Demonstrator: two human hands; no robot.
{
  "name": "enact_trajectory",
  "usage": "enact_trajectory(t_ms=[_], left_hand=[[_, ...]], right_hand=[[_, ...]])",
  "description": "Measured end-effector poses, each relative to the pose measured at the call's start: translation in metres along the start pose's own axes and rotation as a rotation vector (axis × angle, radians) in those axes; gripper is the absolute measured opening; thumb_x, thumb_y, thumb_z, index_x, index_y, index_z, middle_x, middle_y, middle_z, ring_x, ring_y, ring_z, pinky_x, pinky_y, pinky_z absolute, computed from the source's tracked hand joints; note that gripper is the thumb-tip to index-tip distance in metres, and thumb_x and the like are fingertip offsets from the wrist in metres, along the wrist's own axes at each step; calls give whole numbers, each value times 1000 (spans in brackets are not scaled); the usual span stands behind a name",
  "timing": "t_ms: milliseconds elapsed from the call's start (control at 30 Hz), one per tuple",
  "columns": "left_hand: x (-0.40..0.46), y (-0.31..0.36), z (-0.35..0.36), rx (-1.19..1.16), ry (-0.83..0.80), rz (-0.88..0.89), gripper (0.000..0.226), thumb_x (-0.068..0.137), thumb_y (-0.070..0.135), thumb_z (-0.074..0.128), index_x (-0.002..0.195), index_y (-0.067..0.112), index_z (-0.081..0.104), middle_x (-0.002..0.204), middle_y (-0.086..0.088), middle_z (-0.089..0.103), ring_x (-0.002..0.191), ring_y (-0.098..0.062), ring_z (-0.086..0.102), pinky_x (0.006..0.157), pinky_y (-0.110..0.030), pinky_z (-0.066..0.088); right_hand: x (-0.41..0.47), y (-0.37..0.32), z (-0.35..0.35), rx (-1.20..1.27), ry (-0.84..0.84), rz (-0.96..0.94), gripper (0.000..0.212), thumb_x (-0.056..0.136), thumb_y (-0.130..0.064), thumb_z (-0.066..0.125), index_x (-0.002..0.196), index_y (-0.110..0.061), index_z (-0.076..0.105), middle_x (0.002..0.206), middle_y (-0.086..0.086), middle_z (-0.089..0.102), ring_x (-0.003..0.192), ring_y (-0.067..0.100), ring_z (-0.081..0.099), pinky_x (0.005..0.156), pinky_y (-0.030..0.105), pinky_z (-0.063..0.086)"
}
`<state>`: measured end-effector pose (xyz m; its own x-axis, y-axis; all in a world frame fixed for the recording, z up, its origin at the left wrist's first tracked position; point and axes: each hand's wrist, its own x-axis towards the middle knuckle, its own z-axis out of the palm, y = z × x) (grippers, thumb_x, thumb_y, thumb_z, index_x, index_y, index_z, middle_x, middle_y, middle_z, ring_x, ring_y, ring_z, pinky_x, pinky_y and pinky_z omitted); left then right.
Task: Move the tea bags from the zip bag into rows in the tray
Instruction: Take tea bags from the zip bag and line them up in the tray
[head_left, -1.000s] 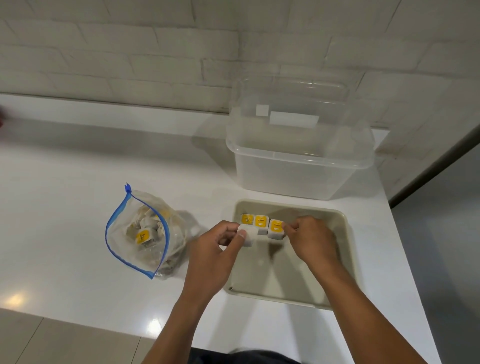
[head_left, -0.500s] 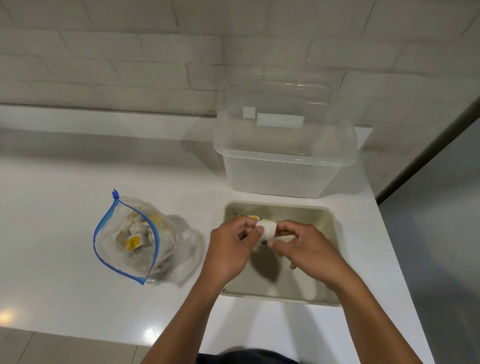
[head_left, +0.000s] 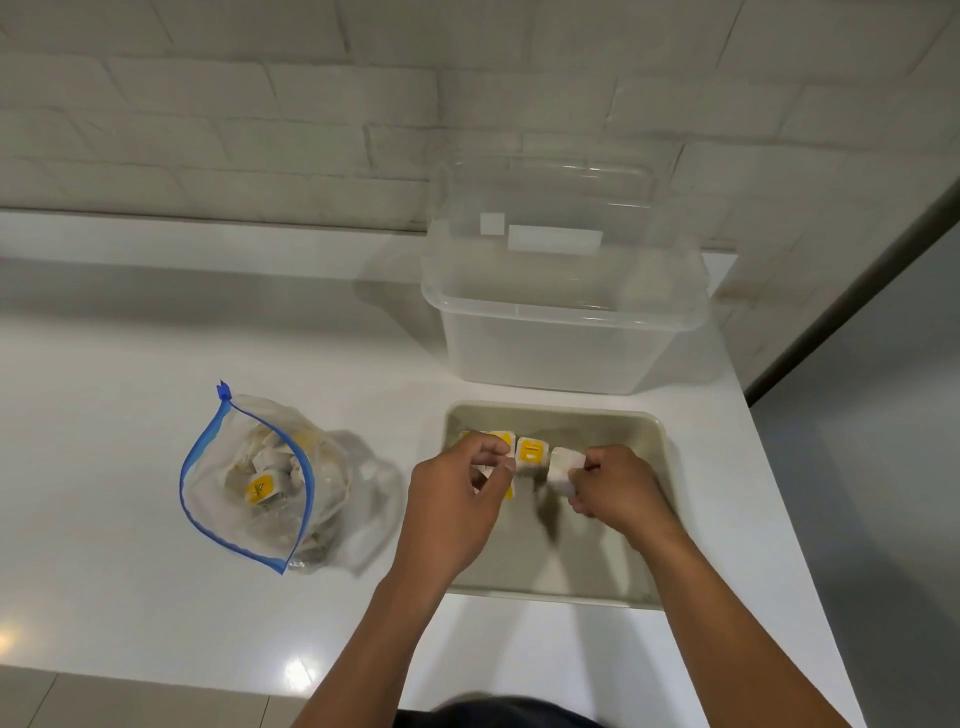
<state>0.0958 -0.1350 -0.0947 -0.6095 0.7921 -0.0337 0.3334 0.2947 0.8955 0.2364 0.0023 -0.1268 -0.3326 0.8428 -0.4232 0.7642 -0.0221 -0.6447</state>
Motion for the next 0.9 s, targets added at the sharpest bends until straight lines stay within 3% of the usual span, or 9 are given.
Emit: enact_trajectory(t_ms=[100,167,267,400,500,633,767,900], left_hand=[[-3,0,-1,20,-23,27,4,92,27,69,95,30,71,86,27,69,68,-7,65,72,-25,54],[-4,-2,0,-1,-38,20,5,92,25,69,92,30,70,85,26,70,69,-9,66,71,-28,55],[-4,-1,-2,-32,-30,15,7,92,23,70,91,30,71,83,25,70,70,-8,66,70,-24,54],[-3,0,-8,-63,30,13,11,92,20,70,90,30,72,82,26,69,70,-1,63,64,-14,49],[-2,0,-11,-63,56,16,12,92,19,70,90,31,72,82,24,70,71,-2,63,62,-12,47],[-1,-2,-11,-67,60,11,13,92,20,70,89,33,72,83,21,71,71,-5,64,61,-18,50],[-2,-2,-12,-63,63,16,12,92,21,70,89,32,71,82,21,71,71,-4,64,62,-20,50],[-3,-3,-12,-63,57,10,11,92,22,70,89,32,72,83,20,71,72,-5,64,62,-20,51]], right_hand=[[10,1,8,-149,39,-11,13,83,-11,56,81,-6,68,86,13,74,87,32,71,74,32,55],[12,0,11,-205,69,-13,14,84,-9,57,87,-10,71,93,12,75,93,31,69,68,25,46],[14,-1,13,-212,98,-11,15,83,-7,56,73,-13,65,81,11,74,84,32,70,67,25,51],[22,6,16,-145,93,-26,19,79,-11,54,64,-16,64,66,9,70,66,32,71,66,41,61],[17,2,15,-156,141,-64,22,86,-16,60,65,-20,63,69,8,70,71,31,71,66,34,58],[12,-4,14,-226,213,-73,10,90,-20,65,94,-18,74,94,8,74,94,31,68,68,24,40],[15,0,14,-236,210,-38,12,86,-12,61,83,-14,72,85,10,73,84,32,67,64,23,42],[18,3,15,-270,197,-27,13,88,-18,61,85,-13,73,88,10,73,85,32,67,65,25,44]])
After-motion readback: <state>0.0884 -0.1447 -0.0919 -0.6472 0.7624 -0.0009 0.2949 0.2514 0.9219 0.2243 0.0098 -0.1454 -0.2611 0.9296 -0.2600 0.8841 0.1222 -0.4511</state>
